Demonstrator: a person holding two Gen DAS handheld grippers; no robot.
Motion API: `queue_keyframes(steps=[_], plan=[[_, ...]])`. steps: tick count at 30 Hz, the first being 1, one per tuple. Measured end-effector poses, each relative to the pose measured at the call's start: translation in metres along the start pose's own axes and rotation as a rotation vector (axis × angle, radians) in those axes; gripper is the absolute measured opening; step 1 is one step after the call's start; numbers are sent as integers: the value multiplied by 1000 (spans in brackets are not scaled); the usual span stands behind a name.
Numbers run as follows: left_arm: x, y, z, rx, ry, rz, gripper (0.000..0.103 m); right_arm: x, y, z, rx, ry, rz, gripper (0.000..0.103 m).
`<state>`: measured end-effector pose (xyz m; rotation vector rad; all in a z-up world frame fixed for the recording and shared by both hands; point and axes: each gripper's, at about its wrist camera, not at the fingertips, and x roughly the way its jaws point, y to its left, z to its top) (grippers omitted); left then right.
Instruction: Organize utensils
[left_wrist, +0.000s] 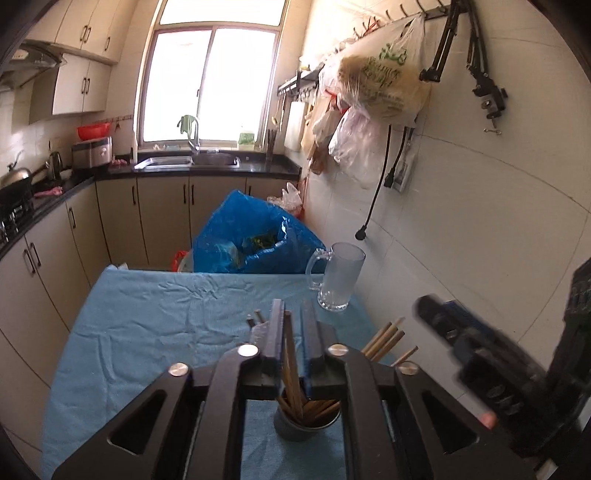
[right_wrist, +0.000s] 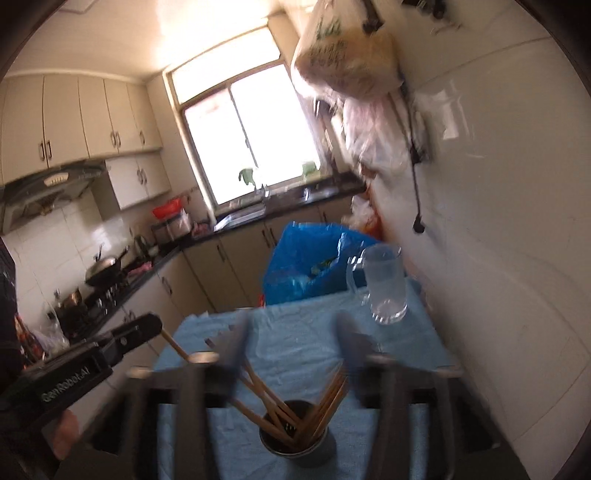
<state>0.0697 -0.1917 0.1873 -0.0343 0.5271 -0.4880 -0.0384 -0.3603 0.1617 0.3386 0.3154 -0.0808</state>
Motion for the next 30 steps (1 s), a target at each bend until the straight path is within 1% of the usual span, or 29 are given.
queue_keyframes(steps=[1,2,3,4,5,6,7,8,10,12,13,14,17,20,21,23,27,30], plan=[[-9,2,0,1,-18,4,33,-12,1,4,-9,-26,-10,62],[-21,5,-1,2,-47,16,57,-19,3,6,-12,-41,-16,62],[-34,7,-2,7,-76,30,65,-31,4,8,-14,-59,-30,69],[-42,11,-4,11,-98,42,70,-42,5,8,-16,-75,-46,75],[-60,13,-8,25,-139,68,71,-56,5,6,-21,-96,-68,89],[-71,15,-12,37,-162,87,73,-66,7,3,-23,-113,-84,98],[-87,18,-20,59,-190,117,84,-76,7,0,-23,-129,-107,99],[-98,21,-27,77,-200,134,94,-88,9,-6,-24,-139,-143,101],[-117,27,-46,98,-206,174,96,-105,14,-21,-43,-136,-163,103],[-128,33,-64,118,-187,215,97,-114,19,-37,-61,-110,-211,103],[-135,38,-80,129,-165,231,98,-118,23,-49,-71,-88,-246,103],[-139,41,-92,133,-151,245,100,-123,26,-62,-86,-75,-262,103],[-151,52,-128,134,-123,298,100,-138,35,-100,-115,-69,-325,103],[-156,63,-159,96,-88,285,100,-150,43,-129,-103,-88,-321,103],[-155,64,-162,89,-74,278,100,-151,47,-135,-112,-85,-322,103],[-151,70,-167,81,-37,271,100,-147,54,-136,-147,-65,-324,103],[-155,72,-168,71,-43,267,100,-150,62,-136,-169,-71,-324,103],[-159,73,-170,64,-55,266,100,-147,62,-135,-165,-58,-328,103]])
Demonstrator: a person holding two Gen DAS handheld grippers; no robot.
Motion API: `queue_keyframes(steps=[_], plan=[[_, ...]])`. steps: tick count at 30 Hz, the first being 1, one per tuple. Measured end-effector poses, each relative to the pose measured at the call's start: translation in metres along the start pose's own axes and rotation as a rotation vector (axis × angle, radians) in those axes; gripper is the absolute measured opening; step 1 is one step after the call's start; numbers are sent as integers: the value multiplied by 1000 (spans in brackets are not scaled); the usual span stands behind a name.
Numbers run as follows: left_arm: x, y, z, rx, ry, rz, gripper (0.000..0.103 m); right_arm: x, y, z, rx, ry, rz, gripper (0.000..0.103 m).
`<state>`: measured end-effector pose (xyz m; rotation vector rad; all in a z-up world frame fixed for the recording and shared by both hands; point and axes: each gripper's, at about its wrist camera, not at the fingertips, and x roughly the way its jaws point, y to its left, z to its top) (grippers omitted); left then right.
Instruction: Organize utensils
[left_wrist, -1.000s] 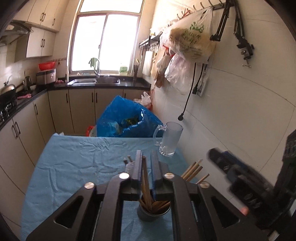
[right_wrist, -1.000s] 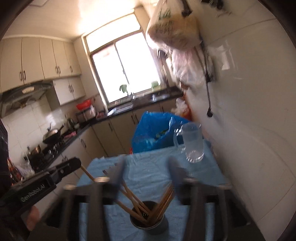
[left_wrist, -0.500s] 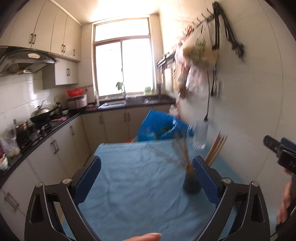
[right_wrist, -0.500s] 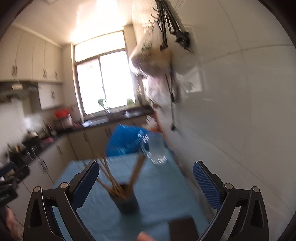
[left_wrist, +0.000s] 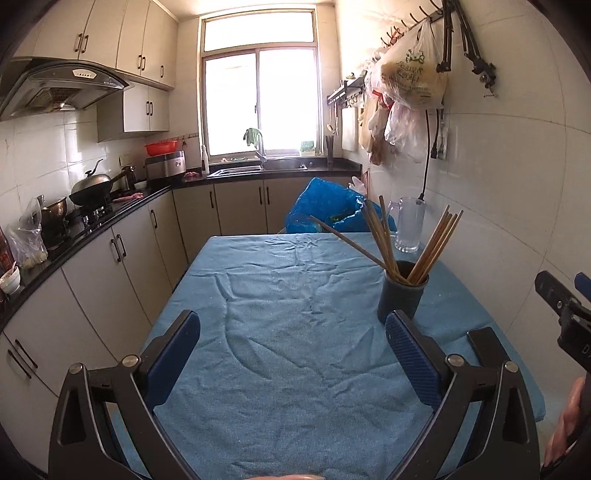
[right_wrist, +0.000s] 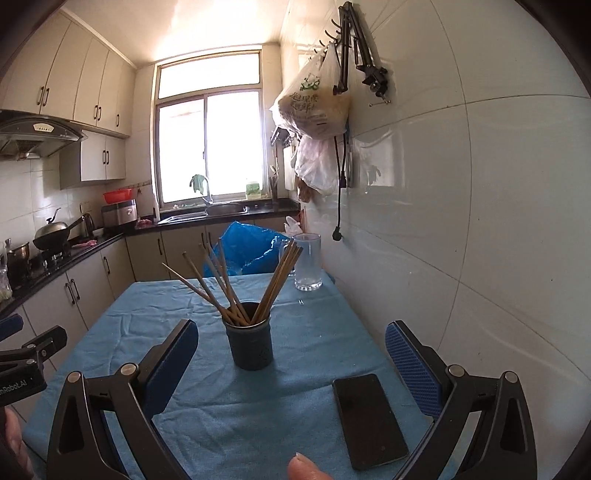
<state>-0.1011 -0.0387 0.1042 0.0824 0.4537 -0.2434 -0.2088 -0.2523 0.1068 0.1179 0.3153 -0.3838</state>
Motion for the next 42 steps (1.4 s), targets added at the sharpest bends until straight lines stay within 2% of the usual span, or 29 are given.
queue_keyframes(steps=[42], plan=[[18,-3,-10,11,68,-11,100,25,4,-14,7,128,17,103]])
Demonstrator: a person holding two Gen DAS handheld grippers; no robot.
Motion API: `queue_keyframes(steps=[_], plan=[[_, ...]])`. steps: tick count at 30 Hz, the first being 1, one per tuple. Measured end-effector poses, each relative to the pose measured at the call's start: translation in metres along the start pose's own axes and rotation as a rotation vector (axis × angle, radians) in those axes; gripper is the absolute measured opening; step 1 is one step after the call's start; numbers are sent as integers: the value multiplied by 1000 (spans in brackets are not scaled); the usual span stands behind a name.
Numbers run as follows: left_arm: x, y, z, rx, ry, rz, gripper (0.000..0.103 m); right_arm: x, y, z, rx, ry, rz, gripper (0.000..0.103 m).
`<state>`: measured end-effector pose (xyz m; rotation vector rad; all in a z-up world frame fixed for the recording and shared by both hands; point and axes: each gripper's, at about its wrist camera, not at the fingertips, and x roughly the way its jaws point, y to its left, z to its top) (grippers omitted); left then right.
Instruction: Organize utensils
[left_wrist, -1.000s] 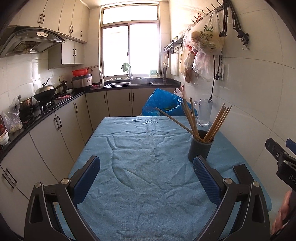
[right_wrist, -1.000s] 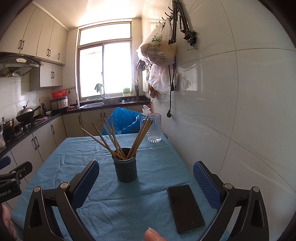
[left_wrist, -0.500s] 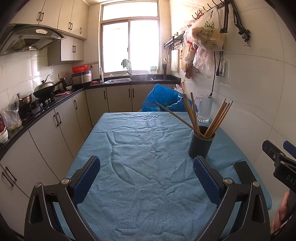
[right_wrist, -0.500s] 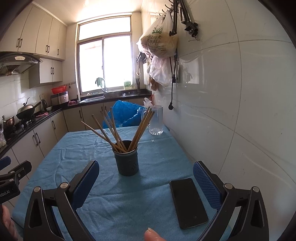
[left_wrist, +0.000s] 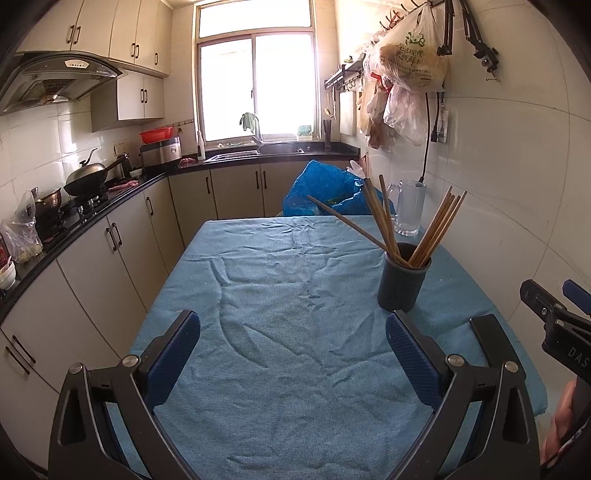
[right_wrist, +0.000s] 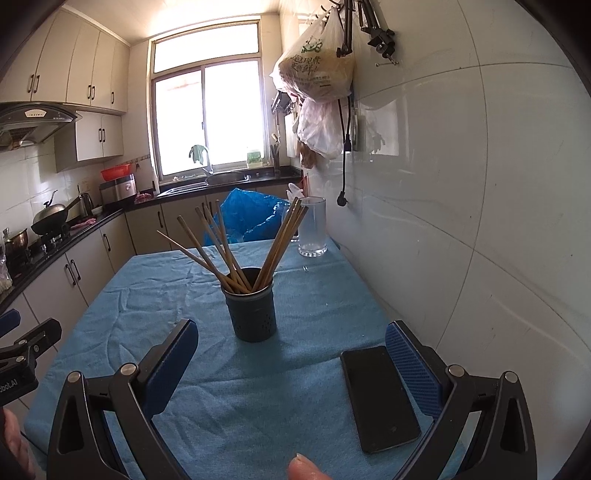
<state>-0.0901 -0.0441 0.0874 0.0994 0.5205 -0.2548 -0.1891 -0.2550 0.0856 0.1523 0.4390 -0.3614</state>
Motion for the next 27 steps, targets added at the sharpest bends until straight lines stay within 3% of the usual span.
queue_keyframes(steps=[27], plan=[[13,8,-3,-34,20,-7,100,22,13,-3,-25,68,37,103]])
